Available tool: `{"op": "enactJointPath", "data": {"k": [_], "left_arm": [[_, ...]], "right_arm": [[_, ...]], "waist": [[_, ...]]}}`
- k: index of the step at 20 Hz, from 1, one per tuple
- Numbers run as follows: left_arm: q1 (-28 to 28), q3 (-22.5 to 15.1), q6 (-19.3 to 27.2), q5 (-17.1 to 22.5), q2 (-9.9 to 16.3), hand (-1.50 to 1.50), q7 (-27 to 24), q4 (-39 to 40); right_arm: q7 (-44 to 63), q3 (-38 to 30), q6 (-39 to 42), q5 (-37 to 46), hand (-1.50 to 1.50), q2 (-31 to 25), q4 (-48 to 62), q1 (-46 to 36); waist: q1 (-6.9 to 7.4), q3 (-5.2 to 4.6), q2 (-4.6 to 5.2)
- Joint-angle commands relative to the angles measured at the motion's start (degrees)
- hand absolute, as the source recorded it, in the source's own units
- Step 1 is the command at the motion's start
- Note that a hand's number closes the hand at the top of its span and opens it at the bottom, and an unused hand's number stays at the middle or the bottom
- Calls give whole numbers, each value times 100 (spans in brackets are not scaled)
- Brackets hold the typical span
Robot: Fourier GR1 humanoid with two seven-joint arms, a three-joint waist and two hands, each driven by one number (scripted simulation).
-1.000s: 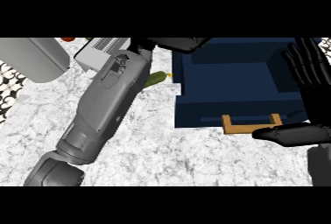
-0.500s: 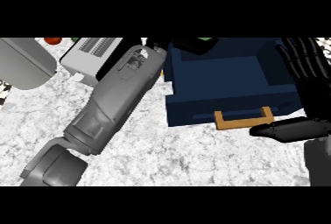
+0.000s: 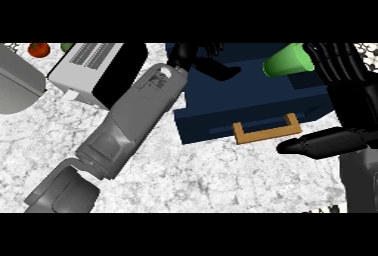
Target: Pick up the cup, place it into the drawer and close the drawer
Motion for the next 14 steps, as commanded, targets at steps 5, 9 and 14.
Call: {"op": "enactJointPath", "data": {"k": [5,9,14], "left_arm": [[359,-37,-16,791,0,-150,-432,-342],[446,115,-234,1225,0,-150,-988,-632],[289,360,-87,1707,0,-150,-1322,-710]], "right_arm": [[28,383,537,-529,-150,164,102,-199],[39,728,1295,-1037,150,63,-29,-116],[575,1195,2131,-1204,150,-481,52,17]], "waist": [[-218,-8,68],[-228,-11,42],[36,-16,-46]]}}
